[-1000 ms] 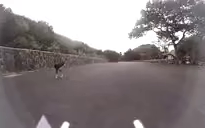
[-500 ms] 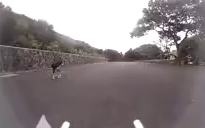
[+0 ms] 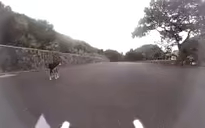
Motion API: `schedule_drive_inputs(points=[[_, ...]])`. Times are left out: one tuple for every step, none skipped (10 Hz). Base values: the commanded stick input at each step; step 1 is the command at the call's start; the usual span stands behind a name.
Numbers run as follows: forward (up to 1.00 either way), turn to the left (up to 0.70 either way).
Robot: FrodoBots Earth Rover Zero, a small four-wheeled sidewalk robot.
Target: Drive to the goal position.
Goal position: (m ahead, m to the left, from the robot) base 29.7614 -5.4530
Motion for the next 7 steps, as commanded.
schedule_drive_inputs(points=[[0.5, 0.0], [0.5, 0.0], [0.5, 0.0], [0.5, 0.0], [0.5, 0.0], [0.5, 0.0], [0.5, 0.0]])
